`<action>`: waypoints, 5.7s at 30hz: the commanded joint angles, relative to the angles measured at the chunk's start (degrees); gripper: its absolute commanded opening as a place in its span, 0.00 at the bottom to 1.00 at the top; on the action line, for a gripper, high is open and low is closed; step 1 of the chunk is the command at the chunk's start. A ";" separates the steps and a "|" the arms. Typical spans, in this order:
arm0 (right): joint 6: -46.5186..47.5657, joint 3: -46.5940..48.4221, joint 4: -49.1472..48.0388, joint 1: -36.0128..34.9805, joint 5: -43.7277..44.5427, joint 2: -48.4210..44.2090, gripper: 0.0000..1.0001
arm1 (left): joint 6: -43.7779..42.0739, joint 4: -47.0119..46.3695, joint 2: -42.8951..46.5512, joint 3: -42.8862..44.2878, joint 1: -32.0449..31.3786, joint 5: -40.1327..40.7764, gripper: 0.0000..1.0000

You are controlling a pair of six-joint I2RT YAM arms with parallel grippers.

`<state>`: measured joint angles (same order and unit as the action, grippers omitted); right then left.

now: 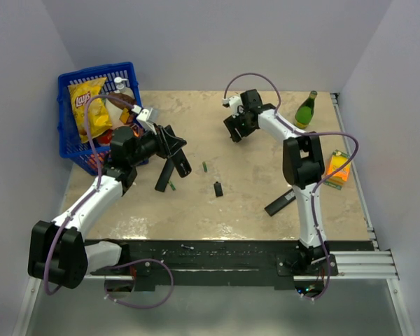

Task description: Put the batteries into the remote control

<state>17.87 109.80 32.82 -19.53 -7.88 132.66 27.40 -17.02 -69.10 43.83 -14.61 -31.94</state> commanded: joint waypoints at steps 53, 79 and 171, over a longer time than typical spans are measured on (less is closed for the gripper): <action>-0.10 -17.85 -1.52 -2.97 -1.27 -11.88 0.00 | 1.34 -4.78 -1.12 2.05 0.64 -3.56 0.00; -12.51 -40.54 -4.25 -12.64 9.02 -24.29 0.34 | 1.96 -5.57 -1.04 1.87 0.64 -4.44 0.00; -31.49 -10.39 12.10 -36.63 19.56 -31.32 0.01 | 21.38 -23.15 -2.18 -7.45 1.08 -6.73 0.00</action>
<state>-12.45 97.54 47.59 -56.23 8.82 102.00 45.50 -33.63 -71.79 36.84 -13.85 -35.79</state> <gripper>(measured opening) 0.045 0.247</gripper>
